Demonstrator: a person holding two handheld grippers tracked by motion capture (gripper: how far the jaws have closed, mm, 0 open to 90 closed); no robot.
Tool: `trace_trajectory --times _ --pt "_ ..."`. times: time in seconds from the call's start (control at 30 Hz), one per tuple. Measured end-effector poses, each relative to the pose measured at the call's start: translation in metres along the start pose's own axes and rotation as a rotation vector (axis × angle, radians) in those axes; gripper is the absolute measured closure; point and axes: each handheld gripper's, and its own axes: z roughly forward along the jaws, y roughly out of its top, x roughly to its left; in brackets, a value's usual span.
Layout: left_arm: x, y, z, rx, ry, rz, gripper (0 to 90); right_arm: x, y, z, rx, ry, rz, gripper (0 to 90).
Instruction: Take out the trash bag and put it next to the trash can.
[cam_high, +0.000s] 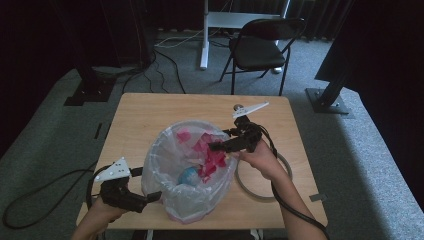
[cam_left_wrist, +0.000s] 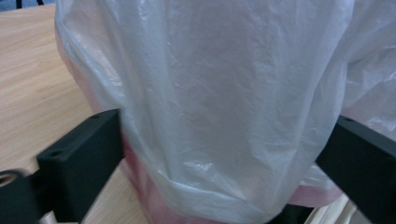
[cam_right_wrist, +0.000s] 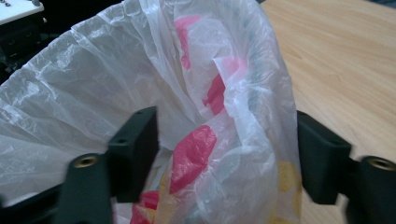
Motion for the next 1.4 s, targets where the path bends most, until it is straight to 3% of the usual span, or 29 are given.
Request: trace_trajectory --times 0.03,0.1,0.23,0.33,0.53,0.63,0.7,0.77,0.87,0.97,1.03,1.17,1.27,1.4 --pt "0.000 0.000 0.000 0.000 0.000 0.000 4.0 0.000 0.000 0.000 0.000 0.000 0.000 31.3" --pt "0.000 -0.001 0.001 -0.012 0.005 0.005 7.3 -0.001 -0.001 0.001 -0.004 0.023 0.006 40.2" --pt "0.000 -0.001 0.001 -0.016 -0.001 0.011 15.1 -0.002 -0.001 -0.002 -0.003 -0.018 0.015 55.8" --pt "-0.002 0.000 0.000 -0.015 0.008 0.020 18.2 -0.004 -0.002 -0.003 -0.012 -0.018 0.034 57.5" --pt "0.002 0.003 -0.005 -0.017 0.006 0.041 25.8 0.002 0.000 -0.004 -0.001 -0.070 0.014 62.3" --pt "0.003 0.004 -0.009 -0.030 -0.005 0.047 37.6 0.003 0.000 -0.004 0.005 -0.085 0.011 63.1" --pt "0.002 0.005 -0.010 -0.039 0.018 0.052 46.3 0.005 0.001 -0.004 0.010 -0.101 0.008 64.8" --pt "0.002 0.005 -0.012 -0.056 0.044 0.061 61.8 0.006 0.003 -0.005 0.014 -0.126 0.001 66.9" --pt "0.002 0.006 -0.012 -0.076 0.058 0.074 73.9 0.006 0.004 -0.006 0.003 -0.134 -0.005 69.1" --pt "0.002 0.007 -0.012 -0.087 0.064 0.078 77.5 0.005 0.005 -0.009 -0.013 -0.138 0.003 71.5" --pt "0.002 0.009 -0.015 -0.099 0.078 0.087 80.4 0.006 0.007 -0.009 -0.001 -0.154 -0.020 72.7" --pt "0.004 0.014 -0.022 -0.117 0.069 0.087 81.0 0.006 0.010 -0.012 -0.015 -0.153 -0.025 73.2" --pt "0.004 0.020 -0.027 -0.132 0.064 0.096 82.2 0.006 0.013 -0.016 -0.033 -0.156 -0.030 77.9" --pt "0.000 0.033 -0.035 -0.174 0.087 0.117 82.3 0.005 0.019 -0.023 -0.059 -0.158 -0.034 84.2"
